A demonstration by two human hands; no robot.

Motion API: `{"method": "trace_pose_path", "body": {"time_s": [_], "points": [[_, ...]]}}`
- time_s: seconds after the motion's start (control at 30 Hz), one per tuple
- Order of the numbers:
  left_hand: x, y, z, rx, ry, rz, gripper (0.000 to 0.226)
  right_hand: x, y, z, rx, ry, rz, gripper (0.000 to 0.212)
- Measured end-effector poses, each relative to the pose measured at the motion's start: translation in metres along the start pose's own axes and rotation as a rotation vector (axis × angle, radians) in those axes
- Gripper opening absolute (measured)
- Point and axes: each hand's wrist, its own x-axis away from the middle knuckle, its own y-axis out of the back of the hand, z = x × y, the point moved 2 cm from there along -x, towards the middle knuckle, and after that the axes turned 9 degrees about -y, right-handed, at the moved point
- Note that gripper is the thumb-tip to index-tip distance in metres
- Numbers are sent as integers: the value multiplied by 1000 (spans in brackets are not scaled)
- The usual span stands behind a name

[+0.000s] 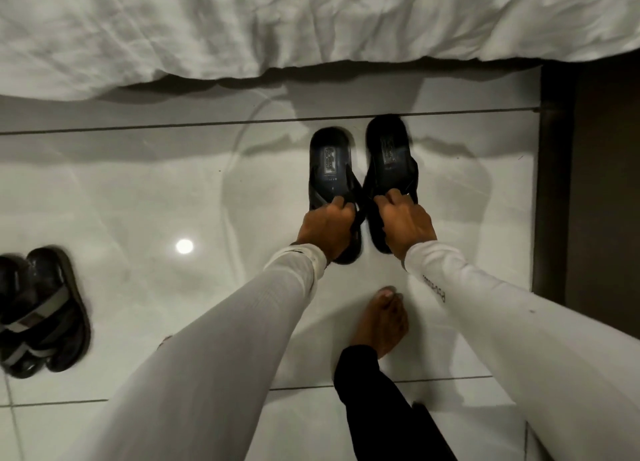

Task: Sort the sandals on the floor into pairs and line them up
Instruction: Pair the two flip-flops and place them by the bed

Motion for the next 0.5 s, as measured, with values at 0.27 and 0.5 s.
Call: {"method": "trace_pose_path", "body": {"time_s": [0.27, 0.5], "points": [[143, 8, 83, -108, 15, -32, 80, 72, 5, 119, 84, 57, -94, 88], [306, 10, 225, -103, 234, 2, 86, 113, -8, 309, 73, 218, -27, 98]]}}
